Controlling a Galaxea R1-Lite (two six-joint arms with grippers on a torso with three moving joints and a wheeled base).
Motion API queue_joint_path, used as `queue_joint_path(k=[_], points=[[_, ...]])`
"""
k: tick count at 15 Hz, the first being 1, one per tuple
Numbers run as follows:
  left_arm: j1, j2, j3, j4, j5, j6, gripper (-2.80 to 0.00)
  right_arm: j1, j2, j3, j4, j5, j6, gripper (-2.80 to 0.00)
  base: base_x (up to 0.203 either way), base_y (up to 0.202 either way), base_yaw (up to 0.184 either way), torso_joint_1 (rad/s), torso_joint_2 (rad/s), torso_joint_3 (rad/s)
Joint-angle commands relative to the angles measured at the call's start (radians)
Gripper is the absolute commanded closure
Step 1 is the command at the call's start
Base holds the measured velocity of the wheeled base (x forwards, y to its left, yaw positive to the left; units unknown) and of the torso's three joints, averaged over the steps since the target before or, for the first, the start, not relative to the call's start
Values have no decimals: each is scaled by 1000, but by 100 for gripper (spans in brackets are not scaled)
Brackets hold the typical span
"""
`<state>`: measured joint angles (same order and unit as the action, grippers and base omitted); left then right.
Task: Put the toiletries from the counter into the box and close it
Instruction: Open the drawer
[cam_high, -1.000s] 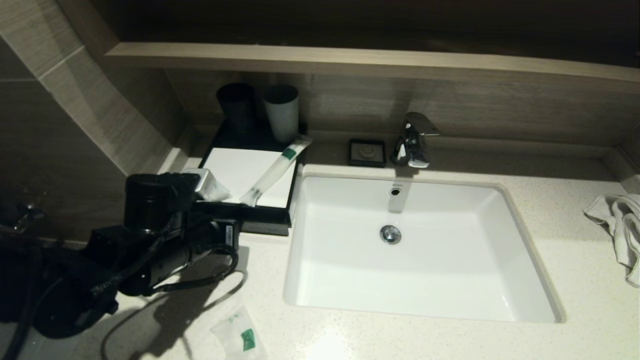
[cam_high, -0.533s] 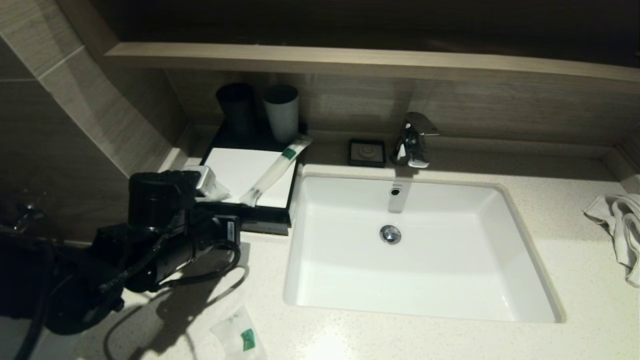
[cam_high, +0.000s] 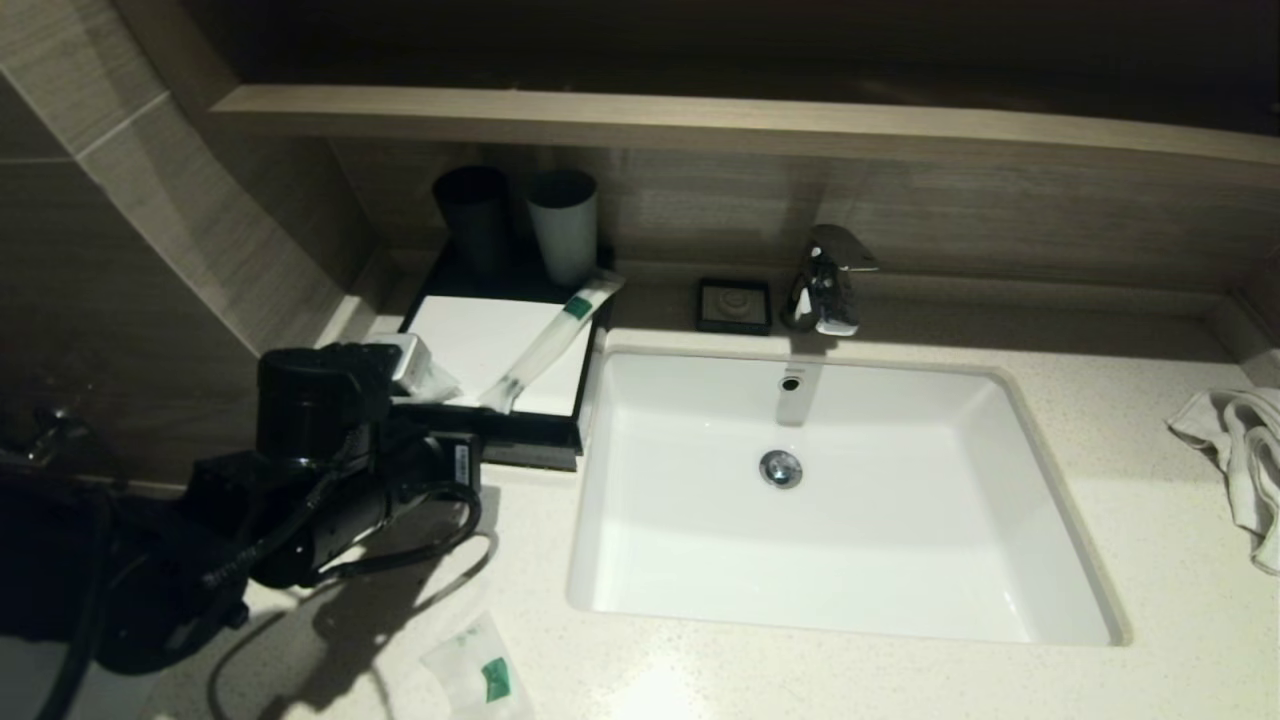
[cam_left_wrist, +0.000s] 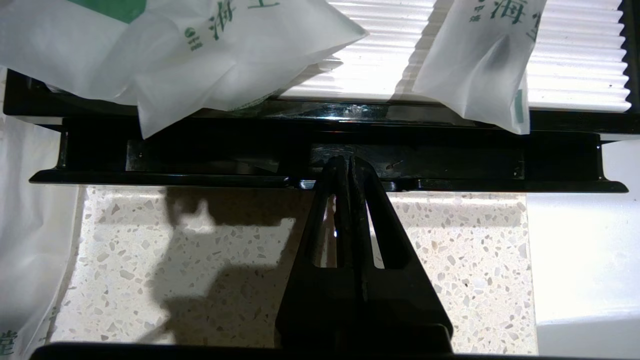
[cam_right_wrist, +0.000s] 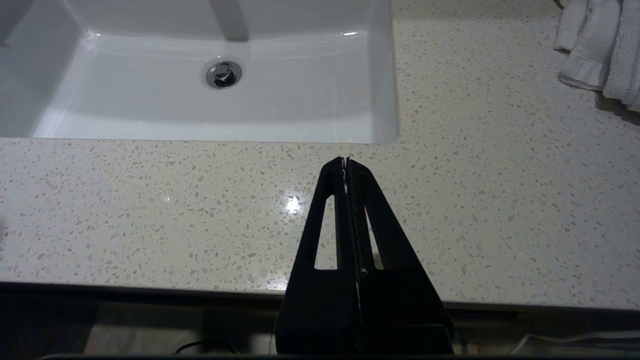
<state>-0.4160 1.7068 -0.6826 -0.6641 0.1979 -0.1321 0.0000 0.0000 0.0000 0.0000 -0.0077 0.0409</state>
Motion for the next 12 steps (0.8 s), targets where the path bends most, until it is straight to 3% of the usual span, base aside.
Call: queue_joint_path(k=[1, 12], points=[[0, 4, 9, -5, 1, -1, 0, 0, 0, 0, 0, 0, 1, 0, 0, 0, 0, 0, 0, 0], [0, -12, 118, -107, 5, -15, 0, 0, 0, 0, 0, 0, 1, 0, 0, 0, 0, 0, 0, 0]])
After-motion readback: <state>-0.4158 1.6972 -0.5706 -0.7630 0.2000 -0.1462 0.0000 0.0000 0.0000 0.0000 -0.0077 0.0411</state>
